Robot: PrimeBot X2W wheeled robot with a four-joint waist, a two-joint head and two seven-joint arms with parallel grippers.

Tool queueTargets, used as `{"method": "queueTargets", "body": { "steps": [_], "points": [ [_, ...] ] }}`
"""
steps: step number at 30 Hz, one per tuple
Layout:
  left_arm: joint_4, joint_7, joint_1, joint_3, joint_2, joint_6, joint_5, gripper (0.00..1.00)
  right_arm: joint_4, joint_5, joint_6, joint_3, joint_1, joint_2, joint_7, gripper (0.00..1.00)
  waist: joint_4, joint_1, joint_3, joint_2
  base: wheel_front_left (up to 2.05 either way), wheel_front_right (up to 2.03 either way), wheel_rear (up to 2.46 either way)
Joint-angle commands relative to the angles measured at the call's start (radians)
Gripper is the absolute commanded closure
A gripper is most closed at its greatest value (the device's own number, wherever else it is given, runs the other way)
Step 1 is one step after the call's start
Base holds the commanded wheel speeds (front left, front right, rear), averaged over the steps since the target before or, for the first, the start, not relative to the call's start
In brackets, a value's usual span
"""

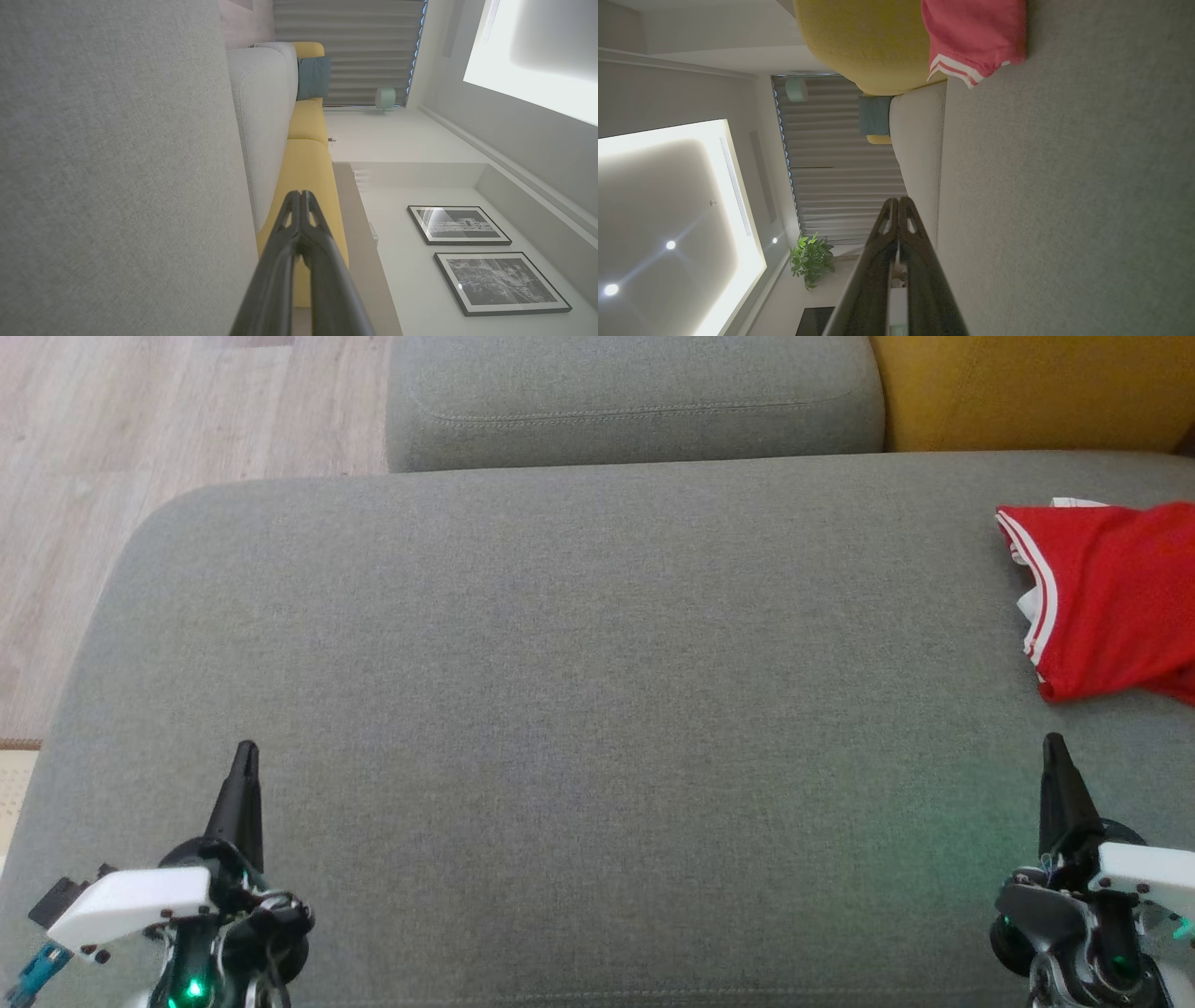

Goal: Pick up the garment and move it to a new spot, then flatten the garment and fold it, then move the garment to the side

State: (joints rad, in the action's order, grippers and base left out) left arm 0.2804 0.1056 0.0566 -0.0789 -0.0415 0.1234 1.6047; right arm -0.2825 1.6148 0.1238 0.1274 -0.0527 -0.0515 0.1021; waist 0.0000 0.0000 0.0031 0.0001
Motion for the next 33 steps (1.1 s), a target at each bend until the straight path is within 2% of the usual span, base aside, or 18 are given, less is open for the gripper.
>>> {"method": "queueTargets", "body": {
  "steps": [1, 33],
  "points": [
    [-0.035, 0.008, 0.051, -0.035, -0.009, 0.007, 0.004, 1.00, 0.038, -0.001, 0.007, -0.020, -0.055, -0.004, 0.006, 1.00, 0.000, 0.0000, 0.000, -0.0001, 0.00, 0.00, 0.00],
    [-0.035, 0.008, 0.051, -0.035, -0.009, 0.007, 0.004, 1.00, 0.038, -0.004, 0.007, -0.017, -0.055, -0.002, 0.009, 1.00, 0.000, 0.0000, 0.000, -0.0001, 0.00, 0.00, 0.00]
  ]
}}
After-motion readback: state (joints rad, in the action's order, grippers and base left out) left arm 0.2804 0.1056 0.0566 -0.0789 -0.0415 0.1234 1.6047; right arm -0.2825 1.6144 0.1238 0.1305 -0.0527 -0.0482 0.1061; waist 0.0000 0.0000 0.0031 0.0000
